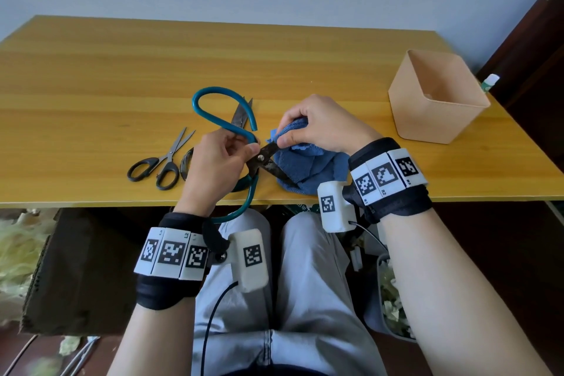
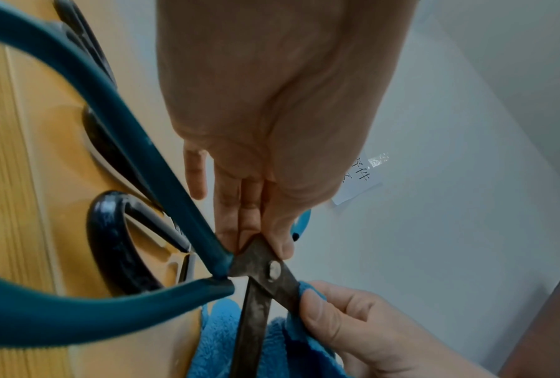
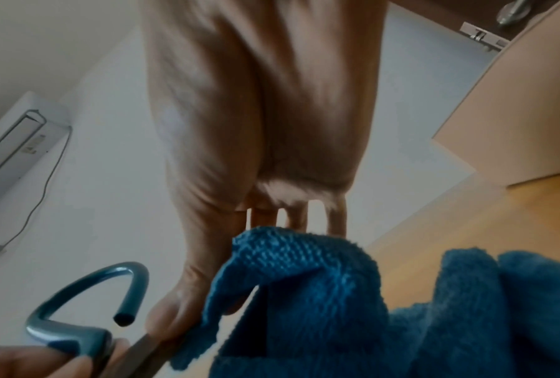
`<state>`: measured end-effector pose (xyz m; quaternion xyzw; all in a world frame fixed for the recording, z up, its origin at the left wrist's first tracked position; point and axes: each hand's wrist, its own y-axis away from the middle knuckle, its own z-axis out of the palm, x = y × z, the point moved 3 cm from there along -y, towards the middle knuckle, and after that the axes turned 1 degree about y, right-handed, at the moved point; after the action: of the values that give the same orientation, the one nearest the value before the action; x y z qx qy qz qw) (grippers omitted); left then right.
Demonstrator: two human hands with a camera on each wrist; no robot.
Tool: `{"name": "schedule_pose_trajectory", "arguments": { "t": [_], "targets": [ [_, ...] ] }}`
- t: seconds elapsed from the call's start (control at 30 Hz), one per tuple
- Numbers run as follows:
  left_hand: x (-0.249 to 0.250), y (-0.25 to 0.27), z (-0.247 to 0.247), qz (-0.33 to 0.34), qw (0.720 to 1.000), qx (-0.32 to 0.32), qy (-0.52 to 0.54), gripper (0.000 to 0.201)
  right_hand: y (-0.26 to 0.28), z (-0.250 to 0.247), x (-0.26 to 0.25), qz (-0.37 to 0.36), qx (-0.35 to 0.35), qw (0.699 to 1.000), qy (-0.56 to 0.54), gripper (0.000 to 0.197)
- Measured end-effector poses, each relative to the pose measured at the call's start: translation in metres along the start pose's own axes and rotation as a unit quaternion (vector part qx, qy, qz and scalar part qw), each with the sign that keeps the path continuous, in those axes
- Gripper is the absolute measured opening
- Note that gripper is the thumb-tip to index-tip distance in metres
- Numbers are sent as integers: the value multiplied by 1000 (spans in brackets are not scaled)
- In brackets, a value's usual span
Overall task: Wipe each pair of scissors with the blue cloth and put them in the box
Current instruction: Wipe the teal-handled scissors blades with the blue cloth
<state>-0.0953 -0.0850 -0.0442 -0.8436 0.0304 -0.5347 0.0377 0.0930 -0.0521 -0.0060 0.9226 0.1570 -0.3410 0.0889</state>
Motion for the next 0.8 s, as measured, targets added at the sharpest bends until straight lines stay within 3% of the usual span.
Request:
{"name": "schedule_pose_trajectory", "arguments": {
  "t": [0.2,0.37,0.43,0.53,0.6,0.8],
  "targets": [
    [0,2,1,3,1000,-5,-4,10,4,-1,4,2,2,1000,-23,12],
    [0,3,1,6,1000,-7,-4,14,3,-1,11,10,13,998,-60,5],
    [-1,2,1,-1,1000,-8,0,14,4,2,19,24,82,991,-98,5],
    [-7,1,-2,-25,1000,-4,17,16,6,0,39,62,258,952,-155,7],
    [-10,1,-3,-36,999,2,37,17,9,-1,47,78,302,935,-168,8],
    [-8,2,-1,-36,996,13,80,14,8,12,45,150,224,907,-324,13]
  ]
}}
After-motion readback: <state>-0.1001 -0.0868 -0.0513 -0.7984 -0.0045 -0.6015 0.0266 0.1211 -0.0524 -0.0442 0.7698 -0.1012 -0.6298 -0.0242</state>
